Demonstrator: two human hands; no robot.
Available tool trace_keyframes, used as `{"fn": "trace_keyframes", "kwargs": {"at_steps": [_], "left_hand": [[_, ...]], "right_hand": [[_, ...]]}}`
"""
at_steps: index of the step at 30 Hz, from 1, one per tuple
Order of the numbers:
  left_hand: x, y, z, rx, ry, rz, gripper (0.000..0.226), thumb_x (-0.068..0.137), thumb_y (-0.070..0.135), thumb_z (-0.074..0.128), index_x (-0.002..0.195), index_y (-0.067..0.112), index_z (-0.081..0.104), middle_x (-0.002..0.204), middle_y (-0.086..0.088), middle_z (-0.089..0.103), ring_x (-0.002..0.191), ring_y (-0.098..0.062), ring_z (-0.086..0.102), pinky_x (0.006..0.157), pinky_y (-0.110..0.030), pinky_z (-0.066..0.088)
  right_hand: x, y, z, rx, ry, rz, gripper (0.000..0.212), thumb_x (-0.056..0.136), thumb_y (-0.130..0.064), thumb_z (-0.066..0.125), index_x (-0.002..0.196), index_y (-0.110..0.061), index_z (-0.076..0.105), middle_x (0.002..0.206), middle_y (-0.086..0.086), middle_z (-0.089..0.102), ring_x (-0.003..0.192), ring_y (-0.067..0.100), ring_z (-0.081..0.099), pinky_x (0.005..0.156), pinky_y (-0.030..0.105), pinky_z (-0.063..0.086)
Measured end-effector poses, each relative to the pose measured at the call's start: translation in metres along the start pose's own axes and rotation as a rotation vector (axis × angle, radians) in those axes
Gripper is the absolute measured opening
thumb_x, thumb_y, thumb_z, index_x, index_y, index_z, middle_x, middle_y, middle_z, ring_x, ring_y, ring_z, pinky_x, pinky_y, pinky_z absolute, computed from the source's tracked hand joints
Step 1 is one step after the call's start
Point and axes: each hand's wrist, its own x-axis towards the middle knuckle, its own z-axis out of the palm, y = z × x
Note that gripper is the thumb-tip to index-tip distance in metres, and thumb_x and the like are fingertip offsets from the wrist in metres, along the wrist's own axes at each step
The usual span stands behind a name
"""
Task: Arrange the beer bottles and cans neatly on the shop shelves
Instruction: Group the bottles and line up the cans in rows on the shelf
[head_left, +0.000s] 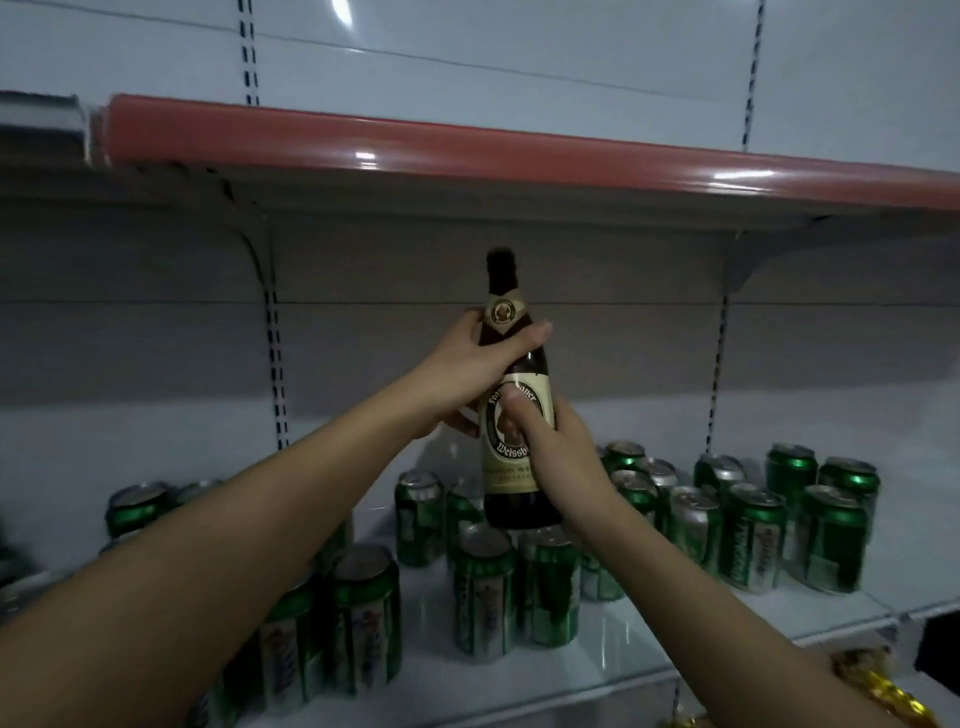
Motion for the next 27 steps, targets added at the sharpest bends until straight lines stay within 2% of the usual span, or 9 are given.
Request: {"fn": "trace_keyframes", "kwargs": {"at_steps": [2, 6, 10, 12, 14, 18, 22, 24, 27], "left_hand": [[-0.01, -0.004, -0.017, 0.005, 0.031, 0.02, 0.031, 0.085, 0.051, 0.066, 0.106, 0.036, 0.049, 0.095, 0.014, 0.064, 0.071, -0.002, 0.065, 0.046, -0.019, 0.05], [-0.023, -0.017, -0.053, -0.001, 0.128, -0.011, 0.05, 0.08, 0.049, 0.073, 0.121, 0.035, 0.047, 0.101, 0.011, 0.066, 0.079, -0.011, 0.069, 0.049, -0.023, 0.052], [-0.038, -0.04, -0.088, -0.062, 0.255, -0.014, 0.053, 0.08, 0.042, 0.076, 0.124, 0.03, 0.051, 0.102, 0.001, 0.071, 0.076, -0.014, 0.072, 0.047, -0.024, 0.052], [-0.046, -0.05, -0.107, -0.057, 0.304, -0.001, 0.056, 0.079, 0.04, 0.077, 0.126, 0.029, 0.05, 0.103, -0.001, 0.07, 0.075, -0.013, 0.072, 0.048, -0.023, 0.053], [-0.055, -0.057, -0.126, 0.001, 0.329, 0.026, 0.064, 0.077, 0.04, 0.079, 0.131, 0.028, 0.048, 0.107, 0.0, 0.068, 0.079, -0.012, 0.071, 0.05, -0.022, 0.053], [-0.071, -0.067, -0.165, 0.118, 0.354, 0.099, 0.065, 0.07, 0.041, 0.084, 0.125, 0.031, 0.05, 0.106, 0.004, 0.069, 0.089, -0.011, 0.07, 0.075, -0.032, 0.059], [-0.086, -0.073, -0.206, 0.203, 0.406, 0.067, 0.073, 0.058, 0.054, 0.085, 0.116, 0.031, 0.046, 0.099, 0.003, 0.07, 0.083, -0.013, 0.071, 0.076, -0.042, 0.06], [-0.094, -0.079, -0.229, 0.21, 0.439, 0.044, 0.07, 0.059, 0.053, 0.085, 0.112, 0.026, 0.047, 0.097, 0.001, 0.071, 0.081, -0.014, 0.072, 0.076, -0.044, 0.06], [-0.106, -0.091, -0.266, 0.224, 0.483, 0.051, 0.057, 0.067, 0.045, 0.085, 0.107, 0.026, 0.049, 0.098, 0.0, 0.071, 0.082, -0.014, 0.072, 0.075, -0.043, 0.061]], "right_hand": [[-0.003, -0.003, 0.02, 0.029, -0.017, 0.033, 0.039, 0.092, -0.047, 0.061, 0.121, -0.022, 0.057, 0.106, -0.001, 0.073, 0.09, 0.012, 0.073, 0.077, 0.03, 0.057], [-0.01, -0.007, 0.058, 0.061, -0.077, 0.074, 0.042, 0.092, -0.046, 0.061, 0.123, -0.02, 0.051, 0.106, -0.001, 0.07, 0.086, 0.009, 0.072, 0.065, 0.021, 0.054], [-0.012, -0.011, 0.087, 0.029, -0.274, 0.133, 0.058, 0.089, -0.058, 0.058, 0.133, -0.023, 0.041, 0.113, -0.003, 0.068, 0.096, 0.011, 0.071, 0.085, 0.034, 0.057], [-0.008, -0.021, 0.094, -0.09, -0.407, 0.109, 0.071, 0.082, -0.075, 0.045, 0.138, -0.032, 0.034, 0.122, -0.01, 0.063, 0.106, 0.01, 0.066, 0.094, 0.039, 0.053], [0.001, -0.038, 0.104, -0.201, -0.422, 0.04, 0.081, 0.078, -0.082, 0.034, 0.141, -0.032, 0.034, 0.127, -0.006, 0.059, 0.109, 0.014, 0.062, 0.094, 0.044, 0.053], [0.023, -0.082, 0.143, -0.205, -0.348, -0.101, 0.048, 0.097, -0.06, 0.04, 0.126, -0.023, 0.05, 0.116, -0.001, 0.064, 0.098, 0.014, 0.066, 0.085, 0.037, 0.055], [0.042, -0.112, 0.197, -0.195, -0.373, -0.267, 0.018, 0.098, -0.044, 0.054, 0.103, -0.027, 0.059, 0.1, -0.005, 0.068, 0.085, 0.008, 0.066, 0.062, 0.022, 0.052], [0.049, -0.117, 0.225, -0.234, -0.393, -0.291, 0.019, 0.096, -0.041, 0.059, 0.105, -0.025, 0.062, 0.097, -0.007, 0.068, 0.08, 0.005, 0.066, 0.058, 0.02, 0.051], [0.053, -0.117, 0.267, -0.274, -0.479, -0.288, 0.032, 0.093, -0.04, 0.064, 0.113, -0.015, 0.065, 0.098, -0.004, 0.071, 0.08, 0.006, 0.07, 0.063, 0.024, 0.056]]}}
